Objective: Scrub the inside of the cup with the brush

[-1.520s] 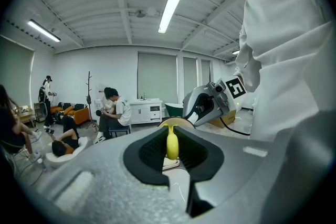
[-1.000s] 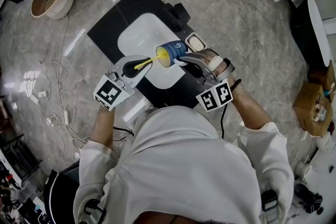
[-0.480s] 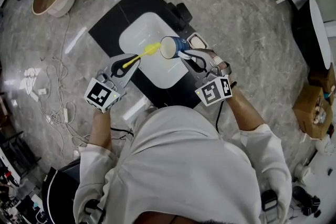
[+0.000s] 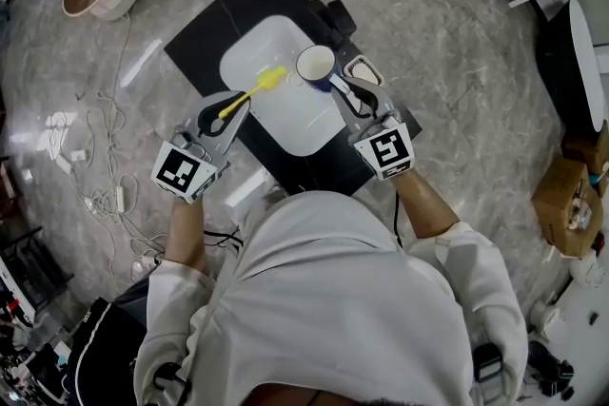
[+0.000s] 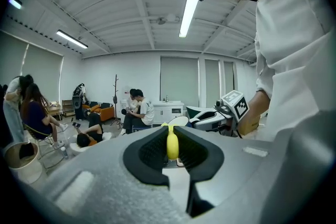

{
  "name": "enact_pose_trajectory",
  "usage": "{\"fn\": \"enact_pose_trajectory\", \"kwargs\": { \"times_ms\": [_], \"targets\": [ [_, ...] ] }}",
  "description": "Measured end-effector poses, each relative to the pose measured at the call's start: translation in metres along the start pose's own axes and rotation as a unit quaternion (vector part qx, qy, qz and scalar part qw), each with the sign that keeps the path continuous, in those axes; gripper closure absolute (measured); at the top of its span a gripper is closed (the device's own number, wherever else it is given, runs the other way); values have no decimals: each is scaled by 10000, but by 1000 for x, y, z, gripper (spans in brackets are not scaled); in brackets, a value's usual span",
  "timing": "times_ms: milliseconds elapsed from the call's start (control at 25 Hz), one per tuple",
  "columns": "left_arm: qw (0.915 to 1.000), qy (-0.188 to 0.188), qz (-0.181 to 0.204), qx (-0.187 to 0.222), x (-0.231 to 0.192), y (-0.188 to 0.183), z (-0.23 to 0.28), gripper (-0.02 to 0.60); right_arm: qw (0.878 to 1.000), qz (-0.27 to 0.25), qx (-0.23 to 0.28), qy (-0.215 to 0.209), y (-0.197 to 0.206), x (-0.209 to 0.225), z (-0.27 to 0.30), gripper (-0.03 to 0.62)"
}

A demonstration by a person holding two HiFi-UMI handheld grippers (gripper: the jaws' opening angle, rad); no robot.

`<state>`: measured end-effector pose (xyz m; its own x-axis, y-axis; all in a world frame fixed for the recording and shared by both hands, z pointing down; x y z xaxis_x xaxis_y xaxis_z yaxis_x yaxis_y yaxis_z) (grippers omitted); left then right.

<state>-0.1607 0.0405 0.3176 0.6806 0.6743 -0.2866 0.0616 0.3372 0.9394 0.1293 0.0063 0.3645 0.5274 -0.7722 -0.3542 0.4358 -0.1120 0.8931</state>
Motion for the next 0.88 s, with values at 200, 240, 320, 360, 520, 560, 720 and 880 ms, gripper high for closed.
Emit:
{"fn": "enact_pose_trajectory", "kwargs": {
  "times_ms": [200, 240, 320, 360, 520, 560, 720, 880],
  "targets": [
    [9998, -164, -106, 29, -2, 3, -2, 548, 9981, 582, -41, 199, 18, -3, 5, 540],
    [9997, -183, -126, 33, -2, 4, -3, 548, 9977, 645, -68, 214, 22, -4, 8, 540],
    [9996, -221, -158, 39, -2, 6, -3, 548, 9972, 704, -134, 220, 31, -5, 15, 540],
    [9996, -241, -172, 44, -3, 7, -3, 548, 9971, 715, -169, 216, 37, -5, 19, 540],
    [9991, -326, -256, 33, -6, 14, -2, 548, 9963, 775, -323, 177, 61, -9, 45, 540],
    [9990, -346, -279, 28, -7, 16, -2, 548, 9960, 799, -372, 167, 69, -9, 53, 540],
    [9981, -472, -391, -17, -15, 27, 0, 548, 9934, 971, -603, 117, 106, -16, 89, 540],
    [9967, -621, -517, -65, -24, 34, 2, 548, 9896, 1135, -879, 29, 143, -23, 121, 540]
  ]
}}
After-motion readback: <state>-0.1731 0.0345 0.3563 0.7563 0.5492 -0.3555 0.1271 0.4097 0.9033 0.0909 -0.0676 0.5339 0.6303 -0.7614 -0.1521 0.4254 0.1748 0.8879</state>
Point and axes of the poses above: the fingertips, and each gripper's own axes: z forward along the fingers, x to its right, y out of its underside, the point moved 10 cm from there along -z, backward along the fingers, and after that the axes turned 15 degrees about -z, right-handed, at the moved point
